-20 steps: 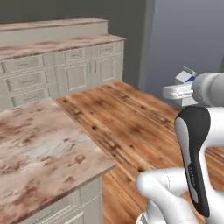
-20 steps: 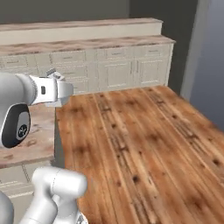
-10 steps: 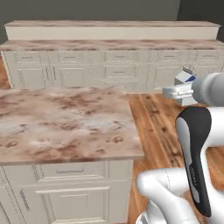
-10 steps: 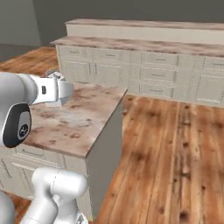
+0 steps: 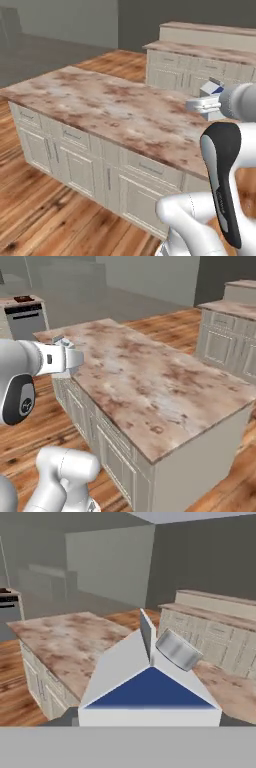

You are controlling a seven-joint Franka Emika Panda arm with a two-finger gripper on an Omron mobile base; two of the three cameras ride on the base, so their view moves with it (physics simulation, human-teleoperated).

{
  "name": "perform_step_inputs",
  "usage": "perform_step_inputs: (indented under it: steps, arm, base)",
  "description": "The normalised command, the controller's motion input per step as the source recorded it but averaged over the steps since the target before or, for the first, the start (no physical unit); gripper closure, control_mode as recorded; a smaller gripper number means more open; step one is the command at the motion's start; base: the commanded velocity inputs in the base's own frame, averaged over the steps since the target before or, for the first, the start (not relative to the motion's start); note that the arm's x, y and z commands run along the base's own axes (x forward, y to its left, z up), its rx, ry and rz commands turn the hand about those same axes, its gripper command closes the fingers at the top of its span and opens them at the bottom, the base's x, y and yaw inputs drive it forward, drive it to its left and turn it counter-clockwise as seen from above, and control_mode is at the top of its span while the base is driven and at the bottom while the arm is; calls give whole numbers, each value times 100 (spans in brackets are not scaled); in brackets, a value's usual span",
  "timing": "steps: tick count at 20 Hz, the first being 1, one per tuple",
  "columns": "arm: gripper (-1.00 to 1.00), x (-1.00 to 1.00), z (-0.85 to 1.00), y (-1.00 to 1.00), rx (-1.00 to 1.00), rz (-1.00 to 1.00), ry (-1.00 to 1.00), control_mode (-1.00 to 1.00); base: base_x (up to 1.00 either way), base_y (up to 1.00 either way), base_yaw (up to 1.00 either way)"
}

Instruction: Take out the milk from the fridge and place it on the tray on the counter. Then take the sugar cube near the tray and place it in the tray.

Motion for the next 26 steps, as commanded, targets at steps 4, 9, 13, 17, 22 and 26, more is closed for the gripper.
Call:
perform_step_inputs:
  steps: [4,9,13,17,22,26]
  arm:
    - [100,0,0,0,0,0,0,100]
    - [100,0,0,0,0,0,0,100]
    - [100,0,0,0,0,0,0,100]
    - [100,0,0,0,0,0,0,100]
    - [100,0,0,0,0,0,0,100]
    - [100,0,0,0,0,0,0,100]
  base:
    - [0,0,100]
    - [45,0,94]
    - [100,44,38]
    - [100,6,13]
    - [100,14,-2]
    - [100,56,-14]
